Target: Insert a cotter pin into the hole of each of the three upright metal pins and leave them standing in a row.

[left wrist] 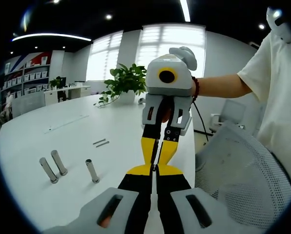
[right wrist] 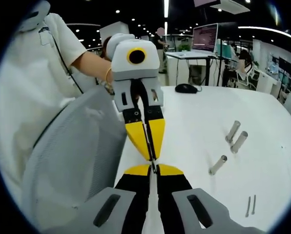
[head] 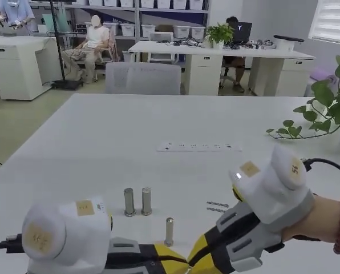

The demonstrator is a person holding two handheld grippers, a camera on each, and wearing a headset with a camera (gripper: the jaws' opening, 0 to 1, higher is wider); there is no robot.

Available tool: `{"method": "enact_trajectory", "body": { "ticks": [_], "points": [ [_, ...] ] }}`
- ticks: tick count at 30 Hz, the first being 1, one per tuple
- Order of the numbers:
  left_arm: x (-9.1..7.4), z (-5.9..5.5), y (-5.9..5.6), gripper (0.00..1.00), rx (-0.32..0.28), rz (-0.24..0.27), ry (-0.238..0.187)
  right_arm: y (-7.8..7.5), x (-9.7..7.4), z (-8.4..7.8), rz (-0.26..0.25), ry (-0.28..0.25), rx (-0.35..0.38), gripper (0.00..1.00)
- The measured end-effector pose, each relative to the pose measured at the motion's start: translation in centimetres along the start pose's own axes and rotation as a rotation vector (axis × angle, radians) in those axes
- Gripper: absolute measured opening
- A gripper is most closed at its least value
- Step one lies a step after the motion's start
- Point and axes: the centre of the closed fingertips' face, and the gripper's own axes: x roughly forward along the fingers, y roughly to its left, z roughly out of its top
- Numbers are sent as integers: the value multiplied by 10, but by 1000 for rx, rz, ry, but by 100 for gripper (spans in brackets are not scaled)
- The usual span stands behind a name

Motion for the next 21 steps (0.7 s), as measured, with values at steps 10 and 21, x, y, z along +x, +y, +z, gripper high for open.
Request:
{"method": "enact_trajectory", "body": {
  "ticks": [10,21],
  "points": [
    [0,1,-2,0,6,-4,-1,4,-1,0,3,4,-45,4],
    [2,3,3,1,11,40,-3,-3,-3,0,-27,51,-101,2]
  ]
}}
